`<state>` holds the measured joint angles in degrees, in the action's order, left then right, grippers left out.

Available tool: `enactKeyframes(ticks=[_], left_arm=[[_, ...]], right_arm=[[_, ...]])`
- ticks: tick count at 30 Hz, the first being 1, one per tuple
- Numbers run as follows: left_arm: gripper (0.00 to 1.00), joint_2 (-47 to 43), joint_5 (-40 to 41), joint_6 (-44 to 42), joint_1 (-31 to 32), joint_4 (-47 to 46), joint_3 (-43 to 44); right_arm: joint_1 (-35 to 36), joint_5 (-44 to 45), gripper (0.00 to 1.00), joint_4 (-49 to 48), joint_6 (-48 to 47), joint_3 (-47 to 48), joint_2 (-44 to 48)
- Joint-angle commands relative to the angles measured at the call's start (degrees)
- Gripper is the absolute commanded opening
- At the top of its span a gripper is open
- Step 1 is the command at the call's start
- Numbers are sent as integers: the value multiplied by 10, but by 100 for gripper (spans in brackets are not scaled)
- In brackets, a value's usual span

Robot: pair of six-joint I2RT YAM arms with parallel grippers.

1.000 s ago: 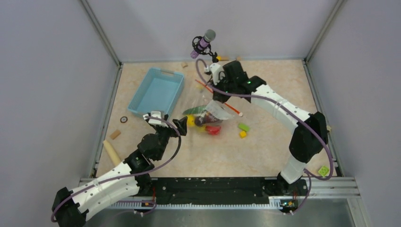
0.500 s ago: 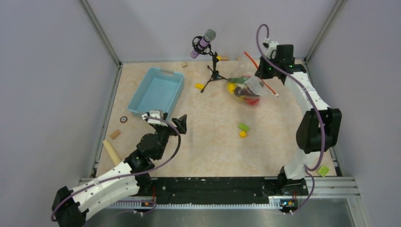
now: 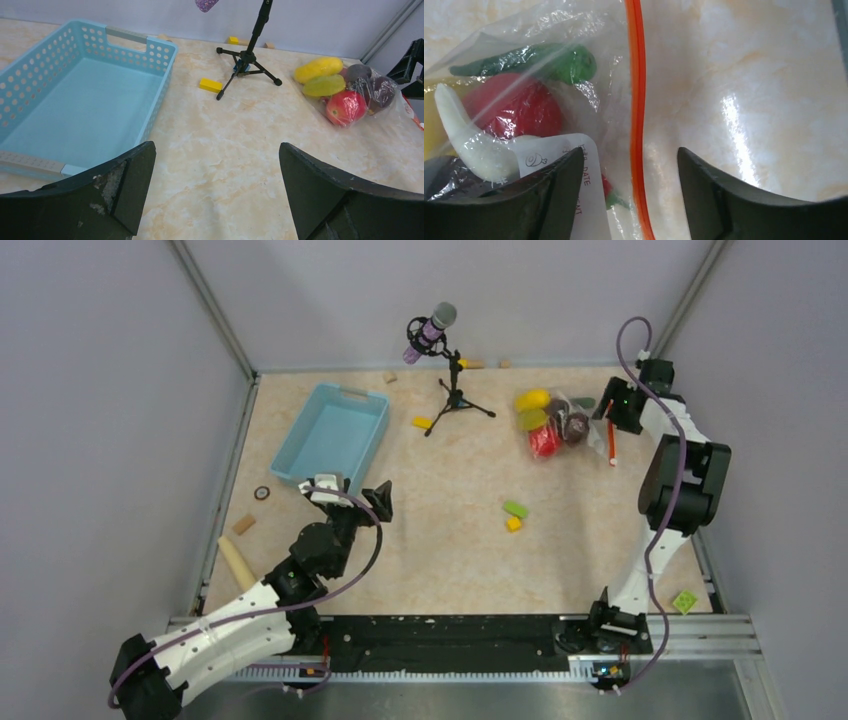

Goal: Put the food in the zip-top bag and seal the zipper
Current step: Place the zipper food storage bag at the center of the board, then reset both arms

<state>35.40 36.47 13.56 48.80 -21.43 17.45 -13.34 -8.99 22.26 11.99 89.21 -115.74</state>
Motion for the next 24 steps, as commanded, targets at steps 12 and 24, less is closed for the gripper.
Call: enactKeyframes(ticks=[12, 24], left_arm=[[98, 9, 123, 35, -1, 15, 41], [98, 189, -27, 215, -177, 303, 255]], right_arm=[[10, 56, 98, -122, 31, -134, 342], [10, -18, 99, -179, 3, -257, 528]])
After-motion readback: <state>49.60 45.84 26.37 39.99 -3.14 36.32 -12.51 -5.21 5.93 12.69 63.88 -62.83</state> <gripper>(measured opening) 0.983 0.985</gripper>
